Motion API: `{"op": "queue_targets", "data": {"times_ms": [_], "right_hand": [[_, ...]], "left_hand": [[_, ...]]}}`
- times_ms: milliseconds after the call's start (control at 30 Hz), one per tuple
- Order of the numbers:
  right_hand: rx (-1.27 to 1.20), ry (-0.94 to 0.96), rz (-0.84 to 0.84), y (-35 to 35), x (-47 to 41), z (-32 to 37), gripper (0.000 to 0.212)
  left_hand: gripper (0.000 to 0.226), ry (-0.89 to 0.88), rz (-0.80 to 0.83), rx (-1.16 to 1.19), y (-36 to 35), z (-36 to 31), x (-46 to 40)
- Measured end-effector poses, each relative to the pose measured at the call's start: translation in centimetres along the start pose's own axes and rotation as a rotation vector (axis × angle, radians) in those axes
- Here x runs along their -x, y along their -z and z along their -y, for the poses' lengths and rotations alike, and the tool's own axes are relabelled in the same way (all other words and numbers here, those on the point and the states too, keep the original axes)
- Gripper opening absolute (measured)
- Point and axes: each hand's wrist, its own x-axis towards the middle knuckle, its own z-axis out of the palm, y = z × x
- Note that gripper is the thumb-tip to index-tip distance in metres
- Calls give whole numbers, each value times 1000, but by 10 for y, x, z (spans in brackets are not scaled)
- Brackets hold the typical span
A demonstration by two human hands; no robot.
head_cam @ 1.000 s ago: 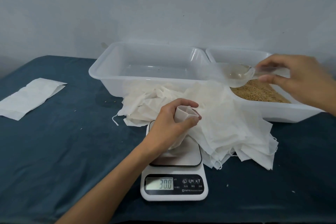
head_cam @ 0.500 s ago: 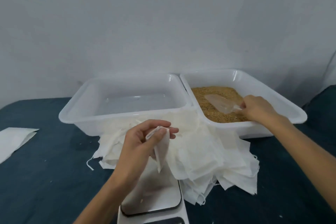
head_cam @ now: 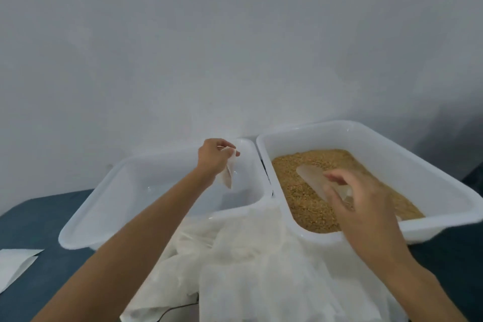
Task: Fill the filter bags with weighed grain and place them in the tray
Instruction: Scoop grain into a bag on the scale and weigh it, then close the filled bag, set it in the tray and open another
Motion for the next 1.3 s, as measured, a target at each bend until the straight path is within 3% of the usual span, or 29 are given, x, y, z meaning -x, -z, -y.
{"op": "queue_targets", "data": {"times_ms": [200,367,533,600,700,833,967,1100,1300], "right_hand": [[58,-1,62,-4,6,-8,20],[72,-24,93,-4,7,-7,18],[60,-31,115,-2,8,-5,17],[58,-28,118,-1,8,-4,17],[77,-7,110,0,9,-2,17],[93,34,129,2,9,-2,19],[73,74,95,2,11,0,19],[-37,125,-13,4,15,10,18],[-188,249,-149,-6,35,35,18]], "left_hand": [[16,119,61,-311,-37,31,-76],[6,157,78,-327,-56,37,-93],[23,163,72,-295,-51,31,-88],[17,139,39,-246,-42,22,-78],[21,18,-40,-164,-22,0,-49],[9,-314,-134,-150,16,-27,48],[15,-451,16,-150,42,-14,171],[15,-502,176,-357,47,23,238],[58,-531,356,-692,80,66,256]]}}
